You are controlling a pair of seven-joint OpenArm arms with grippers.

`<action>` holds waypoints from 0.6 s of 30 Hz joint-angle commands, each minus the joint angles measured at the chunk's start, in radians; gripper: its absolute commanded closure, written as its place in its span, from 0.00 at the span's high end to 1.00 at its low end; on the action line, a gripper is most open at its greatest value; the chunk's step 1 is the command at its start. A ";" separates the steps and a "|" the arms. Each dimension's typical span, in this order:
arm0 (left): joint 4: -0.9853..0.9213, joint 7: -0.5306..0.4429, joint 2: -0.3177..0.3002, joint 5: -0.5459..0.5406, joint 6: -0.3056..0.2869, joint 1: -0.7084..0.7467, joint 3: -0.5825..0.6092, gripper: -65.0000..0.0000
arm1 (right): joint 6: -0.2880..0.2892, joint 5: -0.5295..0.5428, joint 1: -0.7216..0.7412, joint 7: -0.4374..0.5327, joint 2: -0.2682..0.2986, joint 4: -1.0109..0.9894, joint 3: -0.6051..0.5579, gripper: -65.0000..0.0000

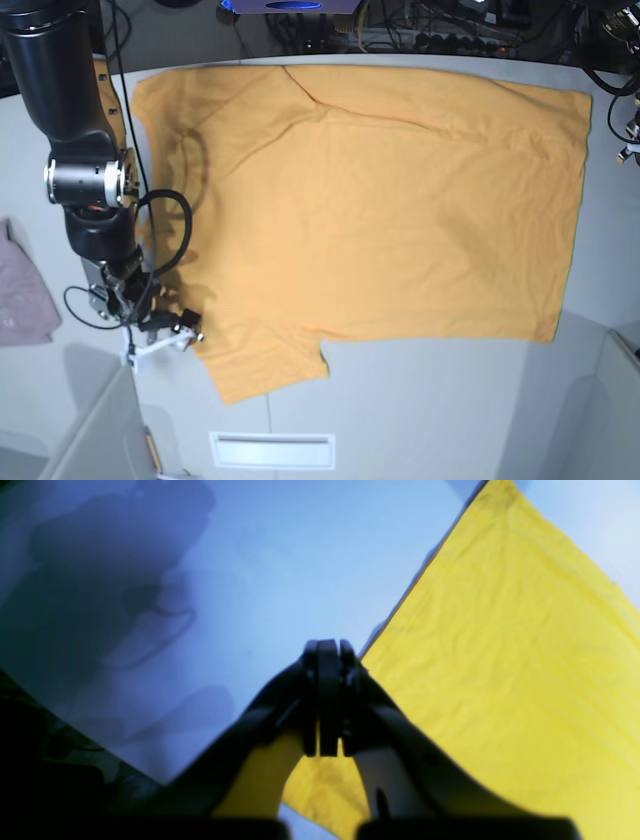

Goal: Fold the T-shirt properly
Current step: 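Move the right gripper down to the shirt's side edge near the hem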

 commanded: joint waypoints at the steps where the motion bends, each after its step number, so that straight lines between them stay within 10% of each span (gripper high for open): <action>1: 0.013 -0.022 -0.022 -0.005 -0.007 0.000 -0.007 0.00 | -0.008 -0.005 0.014 -0.036 -0.001 0.002 -0.003 0.45; 9: 0.012 -0.022 -0.022 -0.005 -0.007 0.005 -0.007 0.00 | -0.008 -0.006 0.013 -0.036 -0.013 0.002 -0.004 0.40; 15: 0.010 -0.022 -0.022 -0.005 -0.007 0.005 -0.005 0.00 | -0.016 -0.006 -0.016 0.019 -0.013 0.017 -0.004 0.00; 18: 0.001 -0.022 -0.025 -0.005 -0.007 0.000 0.027 0.00 | -0.016 -0.006 -0.018 0.020 -0.013 0.017 -0.003 0.00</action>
